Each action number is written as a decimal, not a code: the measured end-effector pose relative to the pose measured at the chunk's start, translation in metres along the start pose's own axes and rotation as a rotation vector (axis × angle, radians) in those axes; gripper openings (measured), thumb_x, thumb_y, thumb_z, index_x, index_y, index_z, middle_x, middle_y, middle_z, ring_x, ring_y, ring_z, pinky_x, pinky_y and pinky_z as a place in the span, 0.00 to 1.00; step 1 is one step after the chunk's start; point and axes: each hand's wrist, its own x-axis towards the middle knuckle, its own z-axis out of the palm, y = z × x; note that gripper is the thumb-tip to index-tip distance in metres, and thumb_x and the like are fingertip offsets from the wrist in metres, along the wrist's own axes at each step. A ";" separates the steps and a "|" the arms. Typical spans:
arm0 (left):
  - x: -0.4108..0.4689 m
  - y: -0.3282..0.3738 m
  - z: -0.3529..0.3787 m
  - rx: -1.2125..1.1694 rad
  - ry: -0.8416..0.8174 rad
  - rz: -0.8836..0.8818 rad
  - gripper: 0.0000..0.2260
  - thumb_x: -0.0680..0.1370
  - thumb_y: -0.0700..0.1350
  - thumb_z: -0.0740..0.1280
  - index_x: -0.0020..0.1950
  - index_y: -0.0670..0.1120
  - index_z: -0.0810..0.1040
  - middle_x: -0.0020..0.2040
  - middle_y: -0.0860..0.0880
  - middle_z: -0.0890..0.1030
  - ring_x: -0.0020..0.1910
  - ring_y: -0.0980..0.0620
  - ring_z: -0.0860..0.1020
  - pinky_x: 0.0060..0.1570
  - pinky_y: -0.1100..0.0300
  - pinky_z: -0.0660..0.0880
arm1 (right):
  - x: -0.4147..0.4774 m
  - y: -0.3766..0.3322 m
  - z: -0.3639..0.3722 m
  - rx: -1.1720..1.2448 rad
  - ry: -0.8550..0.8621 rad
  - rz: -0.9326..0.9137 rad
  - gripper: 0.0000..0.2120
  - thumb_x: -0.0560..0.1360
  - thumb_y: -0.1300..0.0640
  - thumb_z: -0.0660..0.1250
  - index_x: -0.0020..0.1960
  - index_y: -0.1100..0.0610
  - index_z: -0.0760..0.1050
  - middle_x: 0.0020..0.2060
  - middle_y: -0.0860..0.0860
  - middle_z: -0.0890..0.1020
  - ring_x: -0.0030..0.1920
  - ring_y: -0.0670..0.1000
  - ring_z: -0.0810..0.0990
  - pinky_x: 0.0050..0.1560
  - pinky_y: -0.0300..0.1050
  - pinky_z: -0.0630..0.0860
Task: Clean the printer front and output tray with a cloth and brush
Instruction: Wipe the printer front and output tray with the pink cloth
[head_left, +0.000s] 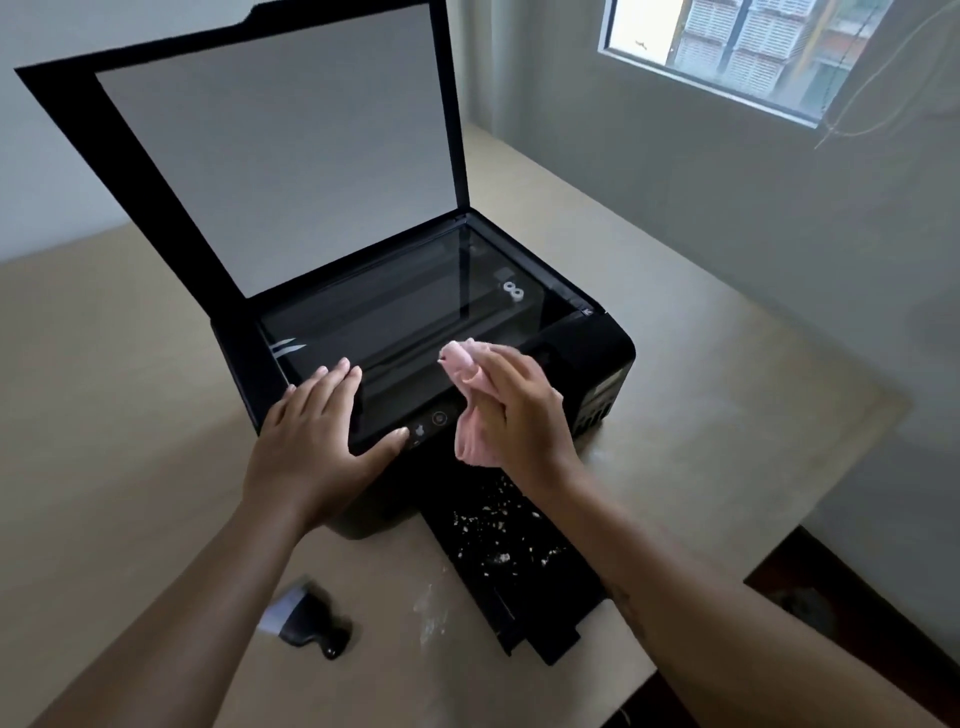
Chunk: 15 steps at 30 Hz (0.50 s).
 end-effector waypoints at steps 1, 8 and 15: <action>0.000 0.000 0.000 -0.011 0.003 -0.002 0.45 0.69 0.75 0.46 0.80 0.50 0.55 0.80 0.54 0.54 0.78 0.55 0.50 0.76 0.53 0.48 | 0.008 0.000 -0.011 0.064 0.047 0.041 0.13 0.77 0.59 0.67 0.61 0.55 0.78 0.58 0.51 0.81 0.58 0.52 0.80 0.58 0.50 0.78; 0.001 0.001 0.002 -0.012 0.020 0.005 0.45 0.69 0.76 0.47 0.79 0.50 0.57 0.80 0.54 0.56 0.78 0.55 0.51 0.76 0.52 0.50 | 0.035 0.072 -0.081 -0.299 0.074 0.056 0.11 0.80 0.55 0.63 0.61 0.50 0.76 0.62 0.50 0.80 0.61 0.48 0.76 0.60 0.49 0.76; 0.001 0.001 0.004 0.001 0.028 -0.007 0.46 0.68 0.78 0.48 0.79 0.52 0.58 0.79 0.55 0.57 0.78 0.55 0.53 0.75 0.51 0.52 | 0.005 0.118 -0.076 -0.564 -0.190 -0.306 0.22 0.79 0.49 0.64 0.72 0.49 0.67 0.73 0.54 0.69 0.77 0.58 0.60 0.76 0.59 0.58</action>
